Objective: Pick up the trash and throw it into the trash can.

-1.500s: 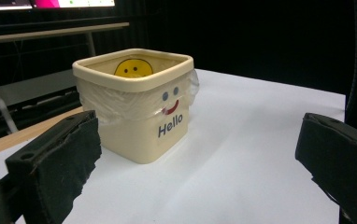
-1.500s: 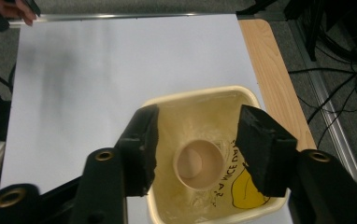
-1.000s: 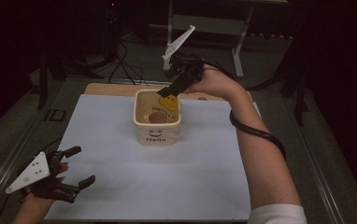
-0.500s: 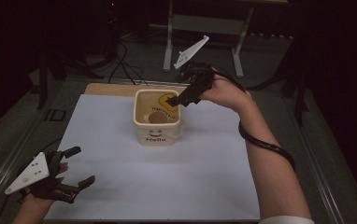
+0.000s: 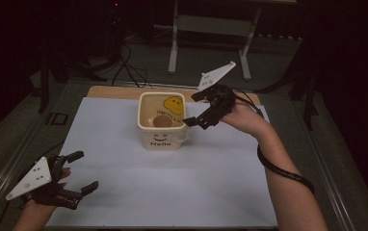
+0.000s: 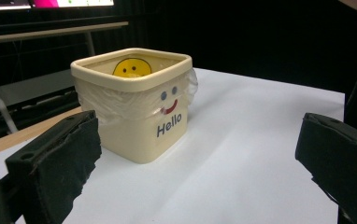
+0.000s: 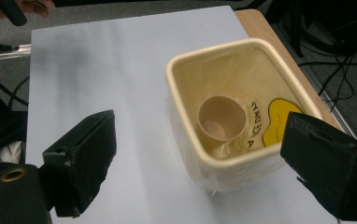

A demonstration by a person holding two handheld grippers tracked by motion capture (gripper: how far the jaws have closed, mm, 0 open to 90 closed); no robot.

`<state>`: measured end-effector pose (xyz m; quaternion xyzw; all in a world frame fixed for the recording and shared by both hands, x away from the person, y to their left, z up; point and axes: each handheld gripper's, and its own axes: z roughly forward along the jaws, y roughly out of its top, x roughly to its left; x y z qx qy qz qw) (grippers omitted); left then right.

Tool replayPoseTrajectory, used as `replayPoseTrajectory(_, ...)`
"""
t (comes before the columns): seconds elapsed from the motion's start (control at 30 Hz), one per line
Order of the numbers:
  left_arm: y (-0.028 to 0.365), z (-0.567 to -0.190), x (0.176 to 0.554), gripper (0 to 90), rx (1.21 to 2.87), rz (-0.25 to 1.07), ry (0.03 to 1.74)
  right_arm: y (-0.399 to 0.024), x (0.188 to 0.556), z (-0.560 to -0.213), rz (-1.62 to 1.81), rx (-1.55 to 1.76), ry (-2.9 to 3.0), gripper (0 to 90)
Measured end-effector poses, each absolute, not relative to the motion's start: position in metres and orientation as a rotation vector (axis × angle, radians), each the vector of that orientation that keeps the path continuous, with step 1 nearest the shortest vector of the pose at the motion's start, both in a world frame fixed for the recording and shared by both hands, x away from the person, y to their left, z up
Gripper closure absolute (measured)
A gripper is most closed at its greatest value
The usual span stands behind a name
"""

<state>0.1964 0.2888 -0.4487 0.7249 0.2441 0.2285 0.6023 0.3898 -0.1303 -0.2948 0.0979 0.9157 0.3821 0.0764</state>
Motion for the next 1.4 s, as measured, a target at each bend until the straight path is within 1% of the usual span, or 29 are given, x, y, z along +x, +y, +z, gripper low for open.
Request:
replayPoseTrajectory(0.63, 0.287, -0.449, 0.197, 1.1, 1.685, 0.532, 0.565, -0.182, 0.370, -0.353, 1.247, 0.406, 2.693, 11.0)
replayPoseTrajectory(1.4, 0.286, -0.449, 0.197, 1.1, 1.690, 0.527, 0.562, -0.218, 0.332, -0.425, 1.367, 0.540, 2.661, 11.0)
